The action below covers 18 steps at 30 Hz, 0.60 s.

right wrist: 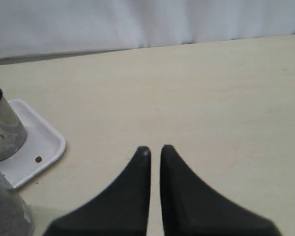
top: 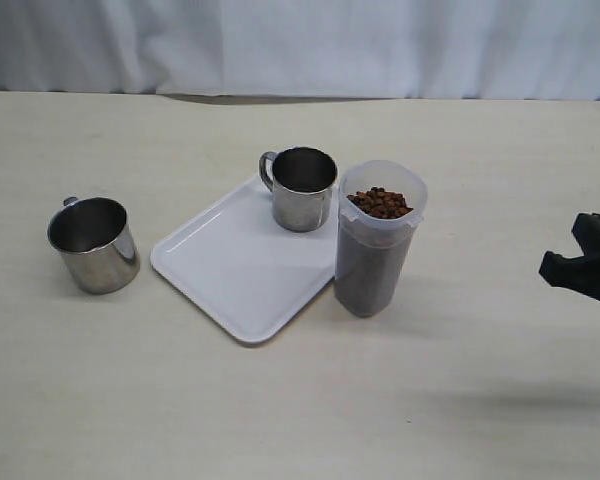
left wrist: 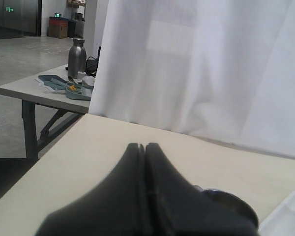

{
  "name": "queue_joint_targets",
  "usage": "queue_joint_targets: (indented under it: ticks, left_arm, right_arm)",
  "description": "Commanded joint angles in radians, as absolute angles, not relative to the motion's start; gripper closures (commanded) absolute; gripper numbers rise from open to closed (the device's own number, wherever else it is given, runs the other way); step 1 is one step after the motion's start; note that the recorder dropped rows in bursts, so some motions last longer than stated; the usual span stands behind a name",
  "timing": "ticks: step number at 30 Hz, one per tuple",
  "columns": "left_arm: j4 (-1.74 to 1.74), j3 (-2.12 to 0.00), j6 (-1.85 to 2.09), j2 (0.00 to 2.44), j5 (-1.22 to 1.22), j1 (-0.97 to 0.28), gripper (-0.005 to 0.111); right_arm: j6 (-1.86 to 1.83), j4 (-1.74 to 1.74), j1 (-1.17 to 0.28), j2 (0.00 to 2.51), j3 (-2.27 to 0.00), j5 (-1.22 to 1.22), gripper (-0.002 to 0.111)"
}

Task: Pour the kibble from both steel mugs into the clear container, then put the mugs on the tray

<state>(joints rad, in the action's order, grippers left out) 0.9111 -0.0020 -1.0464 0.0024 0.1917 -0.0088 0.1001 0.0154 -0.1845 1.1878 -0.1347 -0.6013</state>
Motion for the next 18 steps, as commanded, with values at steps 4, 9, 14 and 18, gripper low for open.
queue_joint_targets:
  ticks: [4, 9, 14, 18]
  left_arm:
    - [0.912, 0.000, -1.049, 0.000, 0.190, -0.006, 0.107]
    - [0.912, 0.000, -1.049, 0.000, 0.190, -0.006, 0.107]
    - [0.912, 0.000, -1.049, 0.000, 0.190, -0.006, 0.107]
    - [0.912, 0.000, -1.049, 0.000, 0.190, -0.006, 0.107]
  right_arm:
    - [0.111, 0.010, -0.189, 0.976, -0.132, -0.492, 0.103]
    - [0.107, 0.010, -0.189, 0.707, -0.118, -0.383, 0.103]
    - [0.096, 0.008, -0.186, 0.516, -0.037, -0.384, 0.103]
    - [0.089, -0.027, -0.186, 0.385, 0.000, -0.387, 0.103]
